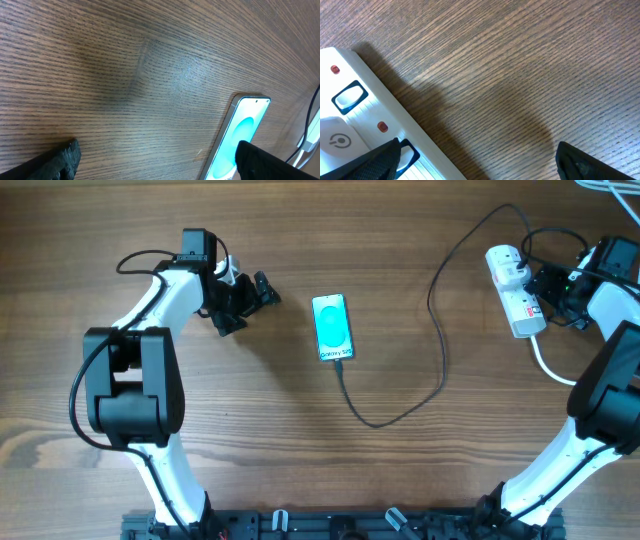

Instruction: Plug charger to phone and switch on socket

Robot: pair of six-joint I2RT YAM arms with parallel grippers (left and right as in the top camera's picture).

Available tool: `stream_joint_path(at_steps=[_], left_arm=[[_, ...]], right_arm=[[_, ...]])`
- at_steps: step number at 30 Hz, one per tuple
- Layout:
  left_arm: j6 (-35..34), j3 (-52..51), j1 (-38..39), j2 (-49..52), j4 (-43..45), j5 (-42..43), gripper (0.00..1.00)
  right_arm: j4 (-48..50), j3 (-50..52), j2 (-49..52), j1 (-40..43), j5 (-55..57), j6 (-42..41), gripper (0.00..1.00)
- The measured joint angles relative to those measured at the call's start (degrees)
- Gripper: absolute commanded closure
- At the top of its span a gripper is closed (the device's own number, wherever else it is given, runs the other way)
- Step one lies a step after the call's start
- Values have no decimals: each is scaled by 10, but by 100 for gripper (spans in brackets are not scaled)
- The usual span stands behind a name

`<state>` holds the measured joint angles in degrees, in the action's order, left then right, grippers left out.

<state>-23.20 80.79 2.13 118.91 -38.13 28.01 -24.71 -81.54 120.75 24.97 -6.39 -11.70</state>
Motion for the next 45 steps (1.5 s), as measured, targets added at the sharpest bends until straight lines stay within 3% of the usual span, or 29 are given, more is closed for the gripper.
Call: stream_joint_path(at_steps=[37,45], left_arm=[[0,0,0,0,0,0,0],[0,0,0,0,0,0,0]], right_arm=[[-30,-4,-1,0,-31,-2,0],[-75,-7,-17,9,-41,1,0]])
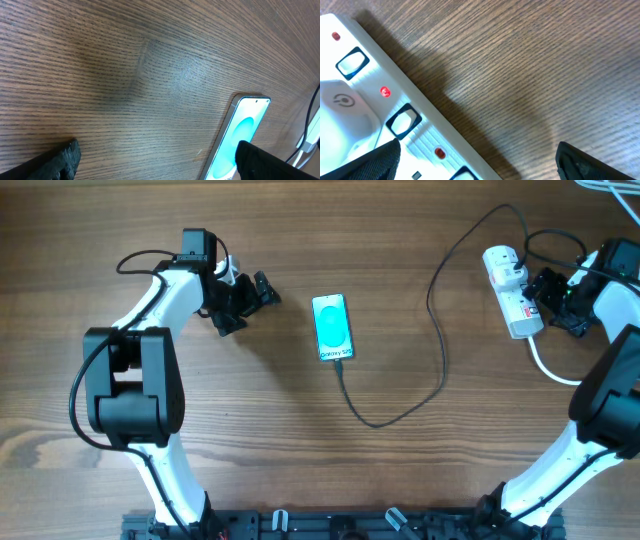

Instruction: Plug charger to phone and switch on socket

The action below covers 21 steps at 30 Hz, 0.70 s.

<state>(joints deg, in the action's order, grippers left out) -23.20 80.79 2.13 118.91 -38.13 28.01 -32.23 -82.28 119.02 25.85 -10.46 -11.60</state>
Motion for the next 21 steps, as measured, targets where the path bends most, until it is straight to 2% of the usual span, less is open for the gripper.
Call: stream_joint_path(at_steps=[9,21], left_arm=[[0,0,0,0,0,0,0],[0,0,0,0,0,0,0]], right_arm=[[-30,0,-4,-6,-50,68,1],[-7,0,-4,-14,-51,75,0]])
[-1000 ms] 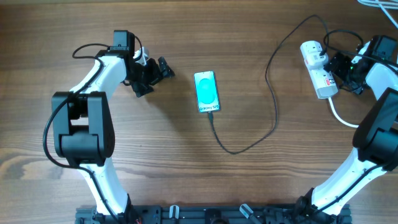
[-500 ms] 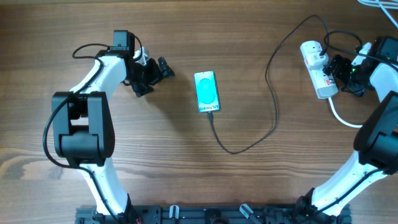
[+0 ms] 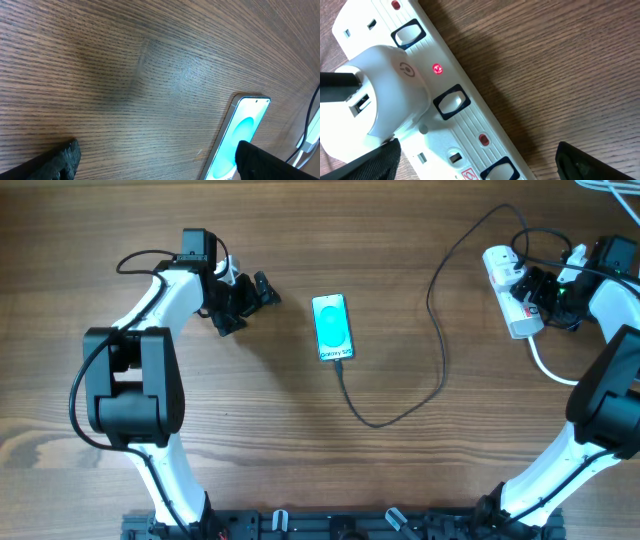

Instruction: Plug charger to phone and switch on socket

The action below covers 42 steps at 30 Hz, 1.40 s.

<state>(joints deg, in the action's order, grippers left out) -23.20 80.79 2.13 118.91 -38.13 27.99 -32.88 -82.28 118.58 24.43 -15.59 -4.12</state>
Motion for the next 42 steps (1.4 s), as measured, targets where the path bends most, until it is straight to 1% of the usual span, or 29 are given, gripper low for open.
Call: stream_joint_path(at_steps=[9,36,39,42], left_arm=[[0,0,0,0,0,0,0],[0,0,0,-1,0,-1,0],[0,-3,7,-14,-1,-13,0],[0,-6,12,-53,-11,-40,0]], right_arm=[[20,0,0,2,2,8,0],[22,0,0,2,2,8,0],[23,0,0,2,2,8,0],[23,0,0,2,2,8,0]])
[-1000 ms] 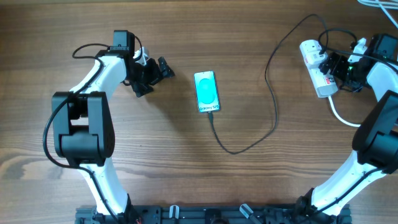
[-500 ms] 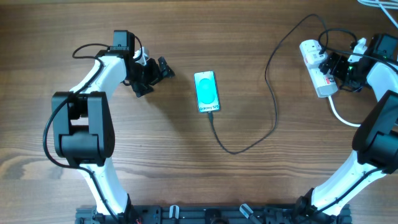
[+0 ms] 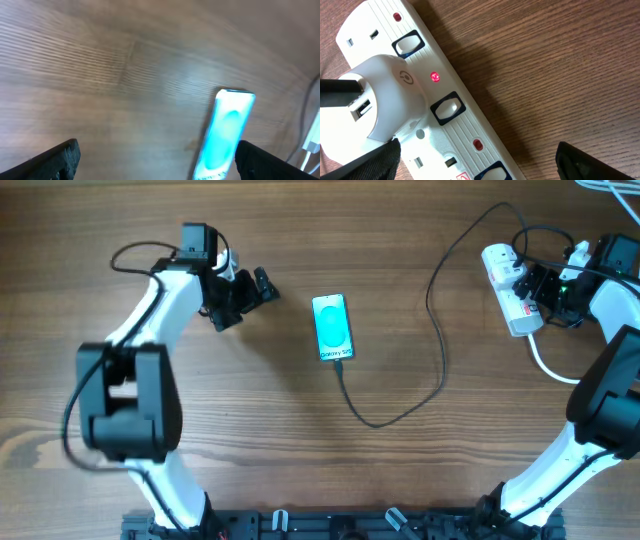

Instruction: Plug charger to phone and switch on socket

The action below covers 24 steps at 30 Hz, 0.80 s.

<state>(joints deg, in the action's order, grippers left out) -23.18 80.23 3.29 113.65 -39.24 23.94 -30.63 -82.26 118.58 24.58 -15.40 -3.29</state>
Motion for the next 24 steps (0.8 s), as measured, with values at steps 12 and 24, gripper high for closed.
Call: stream_joint_path(at_steps=[12,24], left_arm=[[114,-17,1,-181,37,-108,0],[152,-266,2,-258,330,-109,0]], right_arm=[[0,0,0,0,0,0,0],[0,0,0,0,0,0,0]])
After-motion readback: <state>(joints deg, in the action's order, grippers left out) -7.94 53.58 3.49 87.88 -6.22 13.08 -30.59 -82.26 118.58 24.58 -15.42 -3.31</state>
